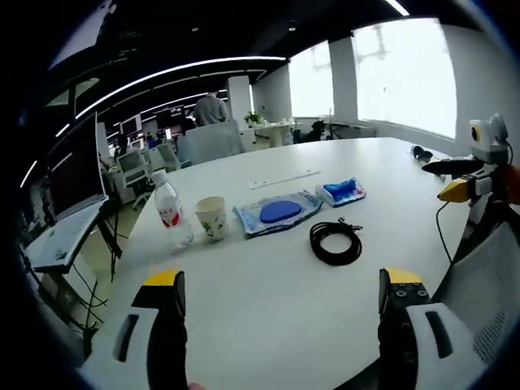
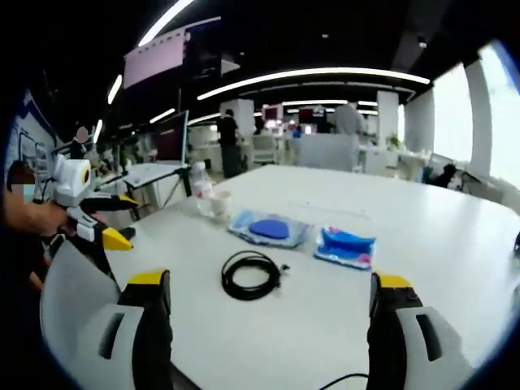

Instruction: Arrange the tabletop items into an orderly group along one side of the table until the central work area is clear of visible clutter.

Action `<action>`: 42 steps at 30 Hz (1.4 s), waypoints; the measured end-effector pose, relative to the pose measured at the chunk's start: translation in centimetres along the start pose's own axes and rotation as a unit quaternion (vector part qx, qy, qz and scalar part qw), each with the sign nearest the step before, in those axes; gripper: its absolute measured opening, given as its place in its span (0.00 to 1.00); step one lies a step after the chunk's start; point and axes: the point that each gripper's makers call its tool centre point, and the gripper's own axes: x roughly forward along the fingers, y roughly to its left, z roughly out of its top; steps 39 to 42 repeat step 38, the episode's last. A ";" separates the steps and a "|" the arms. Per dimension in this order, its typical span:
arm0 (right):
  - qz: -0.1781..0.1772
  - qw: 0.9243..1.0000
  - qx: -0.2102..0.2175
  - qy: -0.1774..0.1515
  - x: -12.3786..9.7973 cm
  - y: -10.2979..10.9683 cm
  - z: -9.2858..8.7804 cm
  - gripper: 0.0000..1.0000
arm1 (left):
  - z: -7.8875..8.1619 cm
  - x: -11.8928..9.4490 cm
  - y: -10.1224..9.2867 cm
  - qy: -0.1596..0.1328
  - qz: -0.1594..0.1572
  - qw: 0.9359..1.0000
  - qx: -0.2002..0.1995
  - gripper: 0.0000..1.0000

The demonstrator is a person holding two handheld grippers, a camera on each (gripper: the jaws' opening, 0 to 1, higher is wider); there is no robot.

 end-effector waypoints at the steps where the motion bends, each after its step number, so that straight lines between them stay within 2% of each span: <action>1: 0.000 1.000 0.001 0.000 0.1 0.1 -0.1 1.00 | -0.1 0.0 0.1 -0.001 0.002 1.000 -0.001 0.99; 12: -0.006 1.000 0.000 -0.005 0.7 0.6 -0.6 1.00 | -1.6 -0.5 0.3 -0.003 0.013 1.000 -0.016 0.99; 14: -0.006 1.000 -0.001 -0.001 0.8 0.7 -1.0 1.00 | -1.2 -0.6 0.3 -0.008 0.016 1.000 0.000 0.99; 20: -0.002 1.000 -0.010 -0.001 1.0 1.3 -1.0 1.00 | -0.9 -0.6 1.0 -0.018 0.021 0.999 -0.022 0.99; 32: -0.008 1.000 -0.017 -0.003 0.8 1.5 -1.4 1.00 | -1.3 -0.7 0.7 -0.015 0.016 1.000 -0.013 0.98; 42: -0.013 1.000 -0.003 -0.002 0.5 1.4 -1.7 1.00 | -1.5 -0.6 0.8 -0.013 0.013 1.000 -0.019 0.98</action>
